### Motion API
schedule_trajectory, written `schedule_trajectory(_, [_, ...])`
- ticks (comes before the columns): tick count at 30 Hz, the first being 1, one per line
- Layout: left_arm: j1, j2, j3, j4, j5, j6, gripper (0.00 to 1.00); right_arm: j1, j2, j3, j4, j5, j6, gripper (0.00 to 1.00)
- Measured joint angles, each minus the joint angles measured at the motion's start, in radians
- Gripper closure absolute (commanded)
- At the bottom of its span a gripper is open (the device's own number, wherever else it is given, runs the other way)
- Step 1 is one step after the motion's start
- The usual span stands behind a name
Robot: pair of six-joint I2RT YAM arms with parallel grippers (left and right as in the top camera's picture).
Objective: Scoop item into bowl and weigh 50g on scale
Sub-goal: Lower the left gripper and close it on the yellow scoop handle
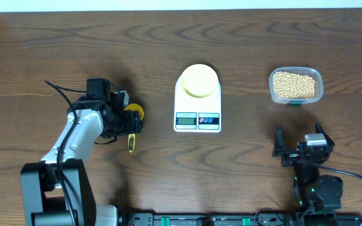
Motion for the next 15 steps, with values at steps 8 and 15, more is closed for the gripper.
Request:
schedule_trajectory(8, [0.000, 0.084, 0.000, 0.014, -0.001, 0.000, 0.26, 0.000, 0.000, 0.000, 0.000, 0.000, 0.000, 0.01])
schedule_trajectory(15, [0.002, 0.103, 0.006, 0.036, 0.018, 0.006, 0.41, 0.000, 0.000, 0.000, 0.000, 0.000, 0.000, 0.01])
